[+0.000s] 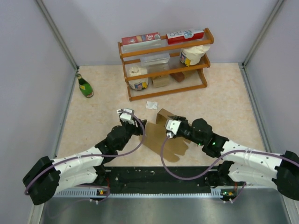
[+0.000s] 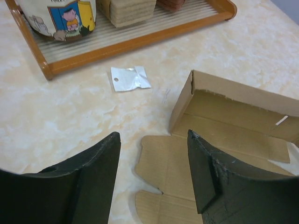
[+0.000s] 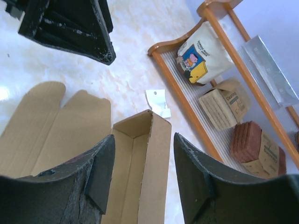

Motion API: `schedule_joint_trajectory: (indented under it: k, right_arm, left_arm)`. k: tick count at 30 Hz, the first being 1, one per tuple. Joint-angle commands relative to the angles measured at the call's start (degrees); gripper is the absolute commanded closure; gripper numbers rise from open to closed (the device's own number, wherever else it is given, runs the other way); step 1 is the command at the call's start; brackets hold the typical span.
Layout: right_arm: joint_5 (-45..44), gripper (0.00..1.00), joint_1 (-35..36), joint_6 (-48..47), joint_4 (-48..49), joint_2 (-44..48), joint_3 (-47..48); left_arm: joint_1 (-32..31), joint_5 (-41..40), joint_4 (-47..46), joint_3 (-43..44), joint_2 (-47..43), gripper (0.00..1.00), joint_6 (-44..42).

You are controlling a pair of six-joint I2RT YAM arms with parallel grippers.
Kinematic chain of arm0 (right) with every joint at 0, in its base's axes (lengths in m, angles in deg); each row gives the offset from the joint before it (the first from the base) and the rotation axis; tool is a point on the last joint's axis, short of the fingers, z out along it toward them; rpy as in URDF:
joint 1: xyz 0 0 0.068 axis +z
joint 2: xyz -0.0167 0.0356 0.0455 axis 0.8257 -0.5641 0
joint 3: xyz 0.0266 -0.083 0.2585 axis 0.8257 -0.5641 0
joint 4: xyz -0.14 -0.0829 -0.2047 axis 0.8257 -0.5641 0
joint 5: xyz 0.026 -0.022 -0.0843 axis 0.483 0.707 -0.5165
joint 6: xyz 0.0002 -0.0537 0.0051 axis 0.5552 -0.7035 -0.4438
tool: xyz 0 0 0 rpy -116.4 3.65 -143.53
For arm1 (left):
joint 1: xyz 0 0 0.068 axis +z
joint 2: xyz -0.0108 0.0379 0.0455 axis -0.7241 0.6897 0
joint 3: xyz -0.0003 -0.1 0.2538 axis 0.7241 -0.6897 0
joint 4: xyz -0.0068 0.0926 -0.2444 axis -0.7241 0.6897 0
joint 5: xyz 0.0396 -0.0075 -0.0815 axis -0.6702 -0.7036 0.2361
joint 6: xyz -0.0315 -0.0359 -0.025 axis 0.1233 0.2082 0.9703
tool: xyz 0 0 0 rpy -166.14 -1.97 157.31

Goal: Fold the paper box

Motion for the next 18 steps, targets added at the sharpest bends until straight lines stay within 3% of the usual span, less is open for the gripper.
schedule_joint_trajectory:
  k: [1, 6, 9, 12, 18]
  right_arm:
    - [-4.02, 0.48, 0.74, 11.41, -1.83, 5.39, 3.25]
    - [-15.78, 0.5, 0.65, 29.06, -15.97, 8.73, 10.1]
    - [-24.14, 0.49, -0.31, 40.48, -29.4, 8.91, 15.8]
    - [-27.24, 0.48, -3.47, 49.55, -39.43, 9.17, 20.03]
    - [-26.89, 0.48, -9.36, 61.34, -42.97, 16.37, 17.5]
  left_arm:
    - [-0.07, -1.49, 0.02, 6.54, 0.12, 0.35, -3.59]
    - [0.89, 2.28, 5.03, 15.76, 3.9, 0.34, -5.88]
    - [2.91, 6.84, 6.35, 21.04, 6.97, 0.34, -5.97]
    - [5.46, 12.64, 8.63, 26.49, 11.1, 0.34, -5.44]
    - [6.79, 25.37, 12.76, 37.56, 19.63, 0.34, -6.93]
